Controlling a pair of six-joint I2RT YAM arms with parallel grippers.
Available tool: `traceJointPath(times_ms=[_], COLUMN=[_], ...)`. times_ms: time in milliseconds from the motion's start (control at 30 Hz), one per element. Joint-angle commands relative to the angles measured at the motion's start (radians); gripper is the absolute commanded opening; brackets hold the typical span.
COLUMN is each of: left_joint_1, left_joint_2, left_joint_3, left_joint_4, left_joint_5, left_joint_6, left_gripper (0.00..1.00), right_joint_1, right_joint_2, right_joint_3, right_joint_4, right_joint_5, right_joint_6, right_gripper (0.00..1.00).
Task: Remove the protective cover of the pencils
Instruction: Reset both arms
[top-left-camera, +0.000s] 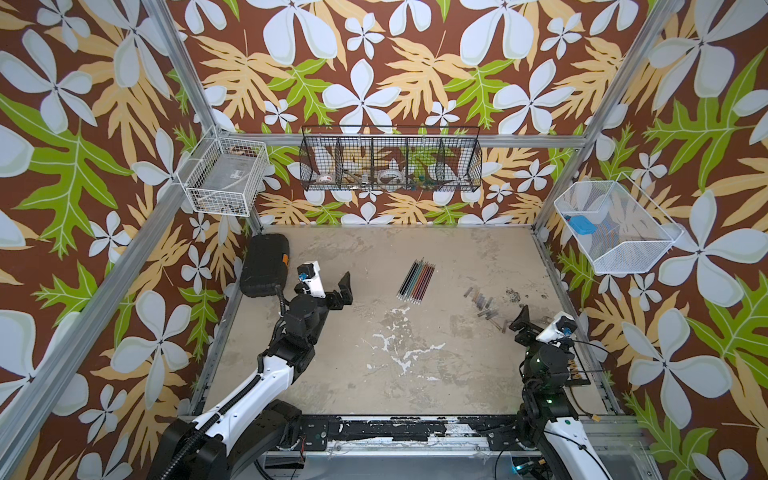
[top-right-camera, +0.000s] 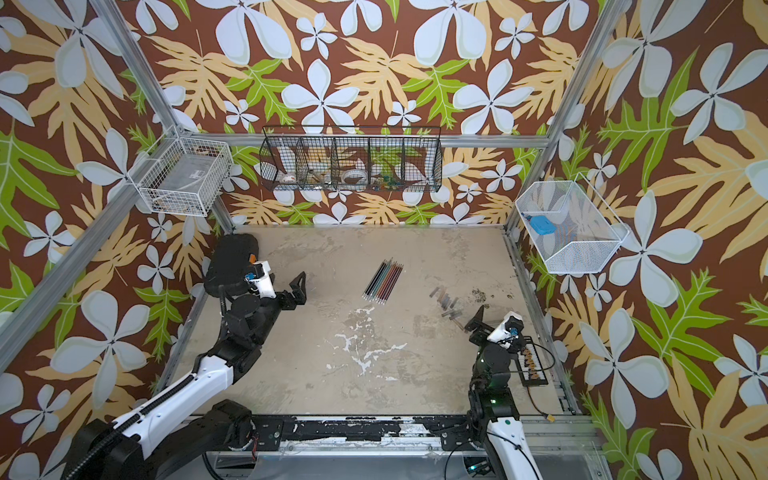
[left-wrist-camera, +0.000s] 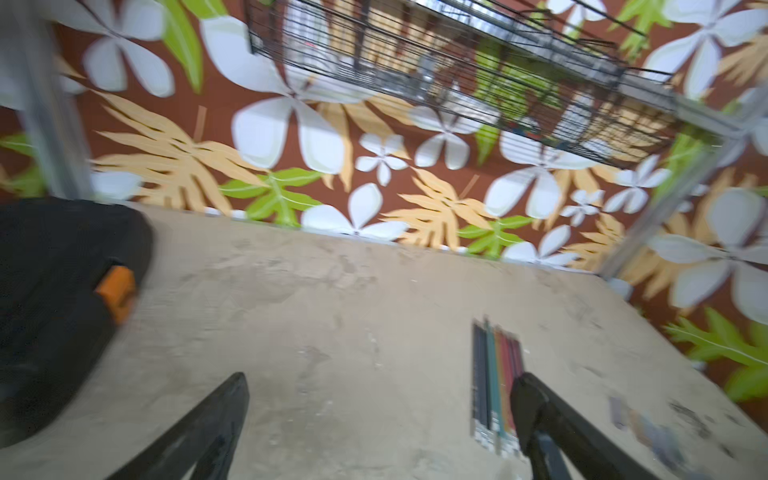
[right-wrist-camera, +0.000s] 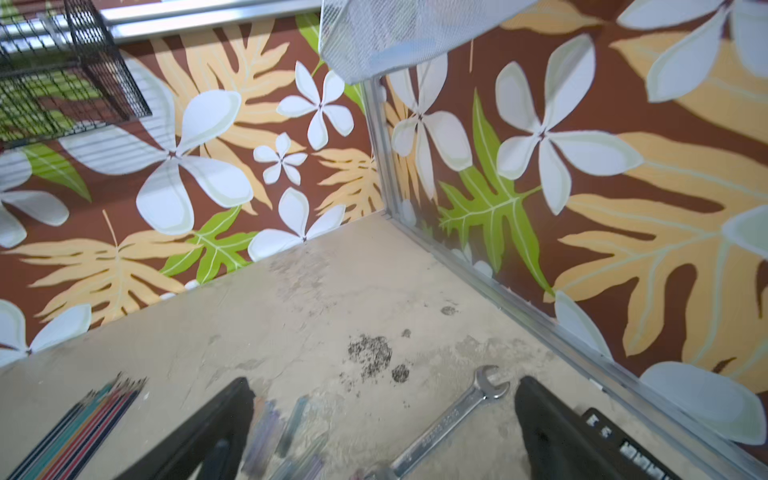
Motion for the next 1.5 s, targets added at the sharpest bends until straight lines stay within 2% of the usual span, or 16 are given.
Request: traceJointPath(times_ms=[0, 67, 133, 233, 467, 600, 800, 967, 1267, 1400, 1467], left_joint_1=[0.003, 0.003, 0.004, 0.006, 0.016, 0.058, 0.103, 0.146, 0.212, 0.248, 0.257], left_joint_2=[-0.001, 0.015, 0.035, 0.053, 0.111, 0.176, 0.242, 0.307, 0.368, 0.406, 0.447], left_joint_3=[-0.042, -0.086, -0.132, -0.179, -0.170, -0.160, -0.166, -0.179, -0.225, -0.294, -0.327], left_joint_4=[0.066, 0.132, 0.216, 0.302, 0.339, 0.366, 0.404, 0.471, 0.591, 0.754, 0.849], left_joint_5=[-0.130, -0.139, -0.184, -0.236, -0.211, -0.195, -0.201, -0.154, -0.152, -0.083, -0.088], left_joint_6=[0.126, 0.178, 0.184, 0.189, 0.334, 0.320, 0.281, 0.270, 0.210, 0.198, 0.186], left_gripper=[1.00, 1.00, 1.00, 1.00, 1.00, 1.00, 1.00, 1.00, 1.00, 1.00, 1.00], right_joint_1=[0.000, 0.001, 0.000, 0.001, 0.001, 0.002, 0.002, 0.003, 0.010, 0.070, 0.085], right_joint_2=[0.036, 0.082, 0.150, 0.275, 0.573, 0.733, 0.787, 0.962, 0.991, 1.075, 1.063], right_joint_3=[-0.042, -0.066, -0.103, -0.098, -0.058, -0.048, -0.041, -0.040, -0.037, -0.007, 0.012], right_joint_4=[0.159, 0.264, 0.410, 0.524, 0.704, 0.841, 0.897, 1.059, 1.073, 1.113, 1.060], right_joint_5=[0.059, 0.021, 0.004, -0.002, -0.083, -0.160, -0.159, -0.158, -0.204, -0.180, -0.170], right_joint_6=[-0.044, -0.070, -0.080, -0.101, -0.141, -0.171, -0.196, -0.204, -0.229, -0.299, -0.311], right_gripper=[1.00, 1.00, 1.00, 1.00, 1.00, 1.00, 1.00, 1.00, 1.00, 1.00, 1.00])
